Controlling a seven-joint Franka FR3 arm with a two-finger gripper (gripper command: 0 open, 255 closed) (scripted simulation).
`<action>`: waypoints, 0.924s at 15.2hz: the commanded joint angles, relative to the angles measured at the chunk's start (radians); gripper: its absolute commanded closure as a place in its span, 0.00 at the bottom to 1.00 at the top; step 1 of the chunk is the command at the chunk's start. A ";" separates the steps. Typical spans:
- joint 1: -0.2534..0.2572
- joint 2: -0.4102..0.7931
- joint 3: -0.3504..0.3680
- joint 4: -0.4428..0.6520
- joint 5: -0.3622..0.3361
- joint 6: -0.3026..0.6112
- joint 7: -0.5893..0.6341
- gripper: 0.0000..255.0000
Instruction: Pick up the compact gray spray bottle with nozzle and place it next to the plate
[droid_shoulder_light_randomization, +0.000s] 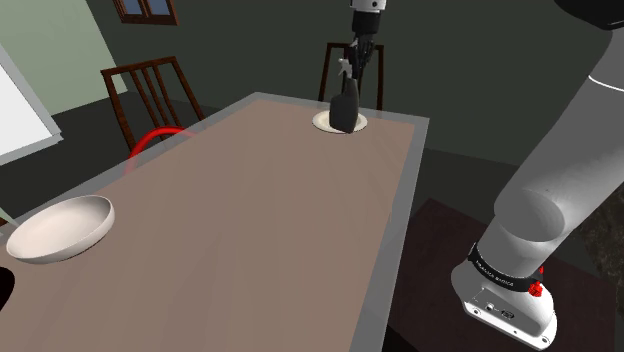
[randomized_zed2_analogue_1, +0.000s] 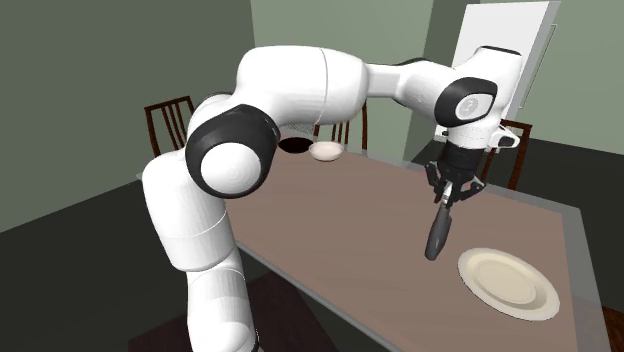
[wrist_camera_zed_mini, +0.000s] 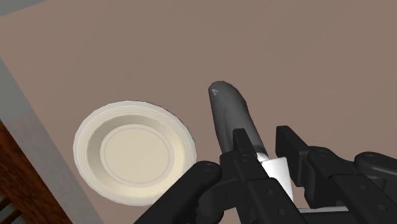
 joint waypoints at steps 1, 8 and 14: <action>-0.001 -0.001 -0.001 -0.024 0.000 0.024 -0.003 1.00; 0.000 -0.002 0.000 -0.120 0.002 0.118 -0.010 1.00; 0.000 -0.002 0.000 -0.134 0.002 0.132 -0.011 1.00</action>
